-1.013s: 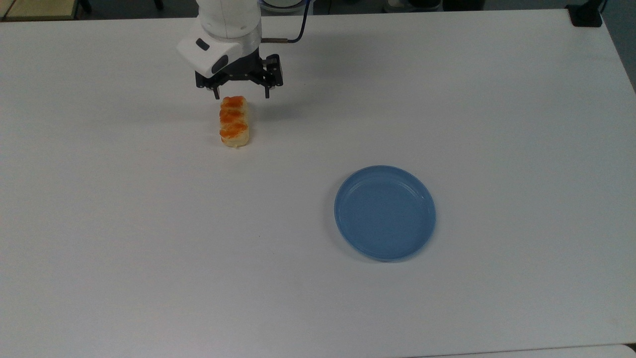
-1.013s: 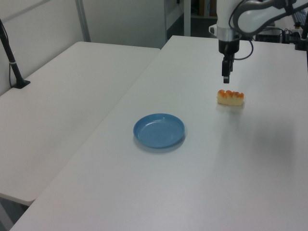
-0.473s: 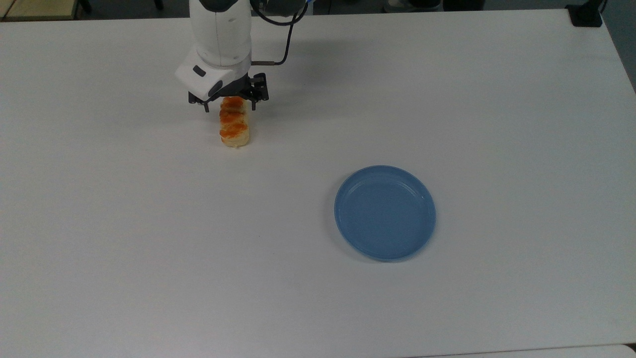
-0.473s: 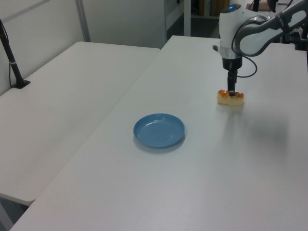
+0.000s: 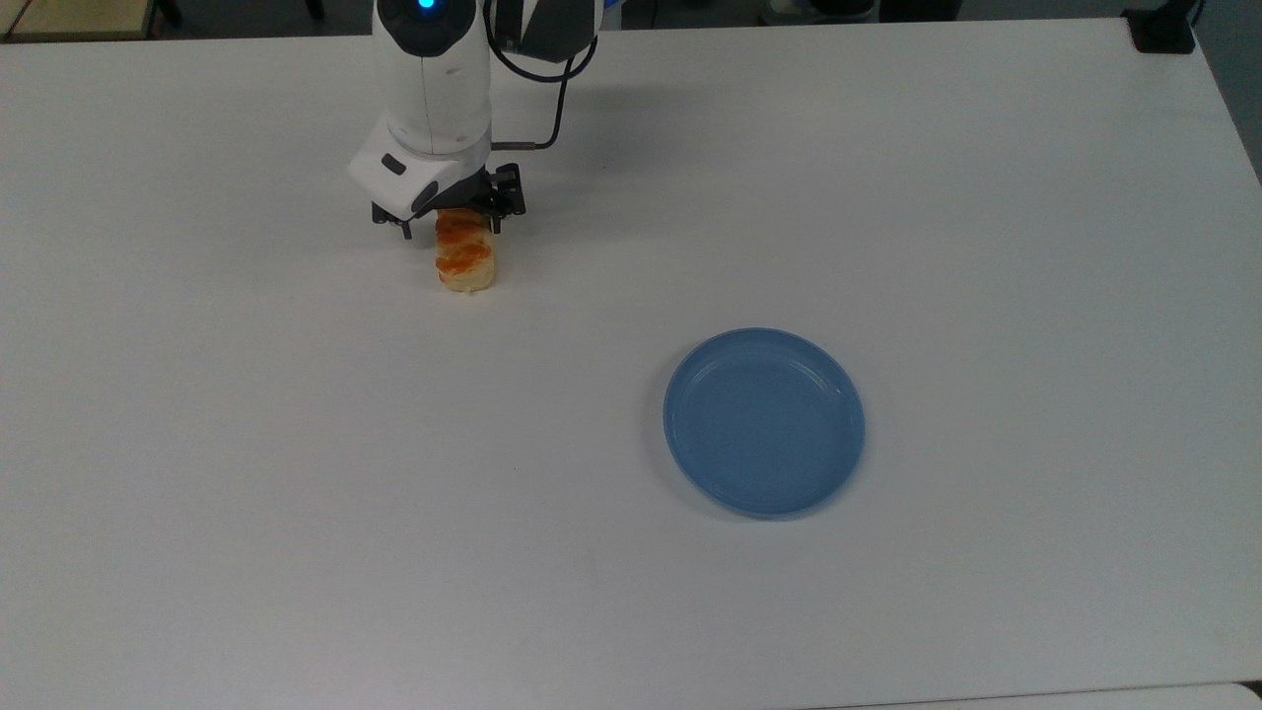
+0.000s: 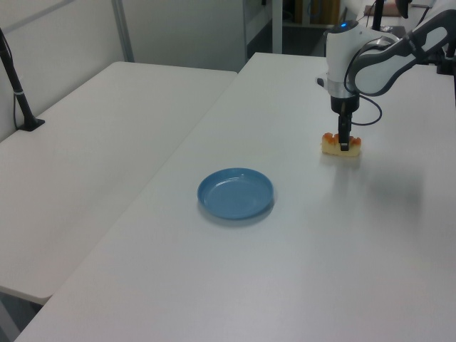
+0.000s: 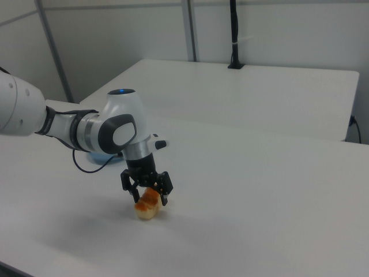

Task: Put the bread on a plate
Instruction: 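Lower the gripper around the bread roll and close it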

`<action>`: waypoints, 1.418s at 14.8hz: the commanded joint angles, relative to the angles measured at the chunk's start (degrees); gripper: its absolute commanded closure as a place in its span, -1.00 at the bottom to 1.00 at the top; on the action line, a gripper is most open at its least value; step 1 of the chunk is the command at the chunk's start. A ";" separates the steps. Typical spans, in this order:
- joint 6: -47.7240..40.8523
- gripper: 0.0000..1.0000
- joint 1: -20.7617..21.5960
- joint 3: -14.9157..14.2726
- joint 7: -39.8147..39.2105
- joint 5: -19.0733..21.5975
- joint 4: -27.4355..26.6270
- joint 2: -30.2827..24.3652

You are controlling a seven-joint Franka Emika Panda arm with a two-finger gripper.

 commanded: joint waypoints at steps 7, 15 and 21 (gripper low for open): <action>3.22 -0.87 2.46 -1.13 0.85 -0.95 -1.07 0.71; 3.14 0.25 2.28 -1.13 -0.56 -0.95 -0.99 0.54; -0.19 0.26 2.10 -1.21 -0.73 -0.86 2.34 -0.60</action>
